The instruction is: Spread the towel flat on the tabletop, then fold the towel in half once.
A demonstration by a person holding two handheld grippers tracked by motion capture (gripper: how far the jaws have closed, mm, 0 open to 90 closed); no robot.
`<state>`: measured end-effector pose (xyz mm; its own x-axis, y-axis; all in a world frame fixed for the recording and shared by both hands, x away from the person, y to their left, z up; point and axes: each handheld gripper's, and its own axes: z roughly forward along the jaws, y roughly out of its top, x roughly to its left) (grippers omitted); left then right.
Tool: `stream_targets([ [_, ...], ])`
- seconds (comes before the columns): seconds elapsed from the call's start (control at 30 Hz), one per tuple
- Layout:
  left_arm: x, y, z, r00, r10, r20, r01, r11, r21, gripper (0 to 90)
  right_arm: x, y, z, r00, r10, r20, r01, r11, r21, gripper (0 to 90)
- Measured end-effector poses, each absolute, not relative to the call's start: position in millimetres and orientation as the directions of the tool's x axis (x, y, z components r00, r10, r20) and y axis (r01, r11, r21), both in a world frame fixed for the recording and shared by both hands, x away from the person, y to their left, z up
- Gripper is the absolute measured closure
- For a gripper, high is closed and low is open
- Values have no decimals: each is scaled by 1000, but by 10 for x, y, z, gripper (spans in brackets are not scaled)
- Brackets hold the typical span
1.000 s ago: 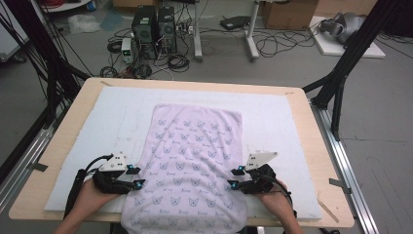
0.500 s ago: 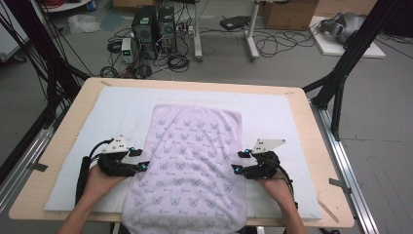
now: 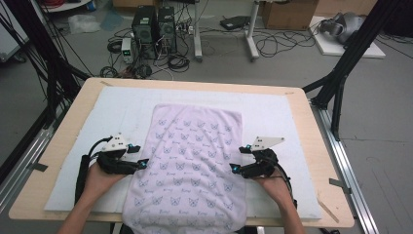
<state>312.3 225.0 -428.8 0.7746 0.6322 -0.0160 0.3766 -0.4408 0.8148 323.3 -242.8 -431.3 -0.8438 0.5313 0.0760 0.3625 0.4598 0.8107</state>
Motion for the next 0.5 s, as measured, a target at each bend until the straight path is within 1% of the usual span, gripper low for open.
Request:
stream_targets([
  [0.5, 3133, 2244, -4279, 786, 618, -19, 367, -442, 819, 378, 3226, -2379, -4326, -855, 511, 84, 357, 464, 811, 211],
])
